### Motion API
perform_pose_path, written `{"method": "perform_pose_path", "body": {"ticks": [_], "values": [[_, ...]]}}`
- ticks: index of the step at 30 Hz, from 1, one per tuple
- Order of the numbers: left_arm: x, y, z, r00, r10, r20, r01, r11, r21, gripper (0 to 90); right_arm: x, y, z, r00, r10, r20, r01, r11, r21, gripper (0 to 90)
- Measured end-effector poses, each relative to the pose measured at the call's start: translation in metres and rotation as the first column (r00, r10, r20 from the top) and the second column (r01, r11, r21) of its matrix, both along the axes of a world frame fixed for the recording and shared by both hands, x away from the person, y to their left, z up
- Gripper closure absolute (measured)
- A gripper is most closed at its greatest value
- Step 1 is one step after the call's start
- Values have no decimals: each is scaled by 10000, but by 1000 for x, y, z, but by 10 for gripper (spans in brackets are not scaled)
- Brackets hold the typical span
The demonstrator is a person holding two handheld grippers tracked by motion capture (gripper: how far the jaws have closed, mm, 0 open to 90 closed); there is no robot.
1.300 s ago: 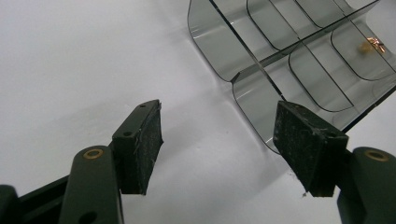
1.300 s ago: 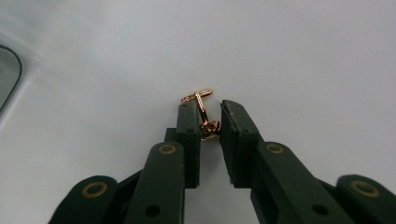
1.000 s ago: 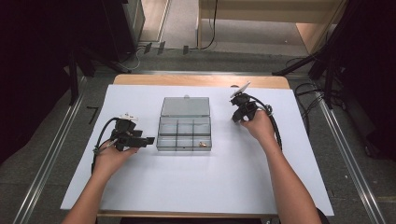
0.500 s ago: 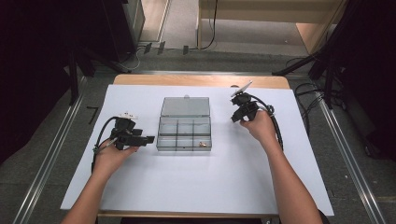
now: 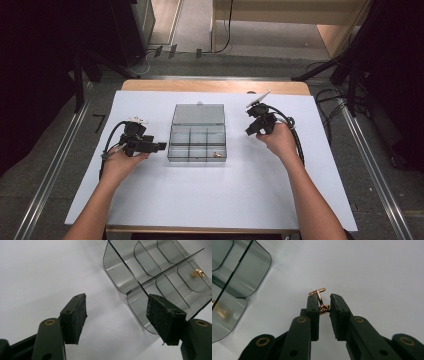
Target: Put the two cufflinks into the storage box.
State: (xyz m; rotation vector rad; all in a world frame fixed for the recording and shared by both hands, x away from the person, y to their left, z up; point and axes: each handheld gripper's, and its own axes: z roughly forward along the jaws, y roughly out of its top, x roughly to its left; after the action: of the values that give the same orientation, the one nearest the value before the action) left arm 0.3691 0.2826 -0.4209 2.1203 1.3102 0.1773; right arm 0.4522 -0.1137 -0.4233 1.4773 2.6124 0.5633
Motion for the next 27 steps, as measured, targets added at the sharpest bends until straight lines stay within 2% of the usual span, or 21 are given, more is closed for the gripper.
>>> {"method": "perform_pose_path", "body": {"ticks": [9,20,21,23,24,26,27], "values": [[3,-1,1,9998,-101,-177,99,9999,-122,337,-15,3,7,9999,152,62,-154,9997,206,800],[3,0,4,9999,-122,-78,121,9998,-159,338,-30,15,15,9993,364,123,-369,9986,375,800],[3,0,4,9998,-139,-112,137,9996,-236,338,-30,16,17,9989,452,145,-457,9983,355,801],[3,0,5,9992,-236,-338,206,9962,-851,338,-31,17,18,9988,472,135,-478,9979,434,801],[3,-1,7,9990,-300,-331,270,9958,-878,337,-32,18,19,9986,495,159,-501,9978,429,800],[2,-5,10,9990,-431,-118,423,9969,-668,337,-33,19,20,9984,557,126,-562,9972,484,801],[2,-6,10,9988,-484,-111,475,9962,-735,337,-34,20,21,9983,578,79,-581,9971,488,801]]}}
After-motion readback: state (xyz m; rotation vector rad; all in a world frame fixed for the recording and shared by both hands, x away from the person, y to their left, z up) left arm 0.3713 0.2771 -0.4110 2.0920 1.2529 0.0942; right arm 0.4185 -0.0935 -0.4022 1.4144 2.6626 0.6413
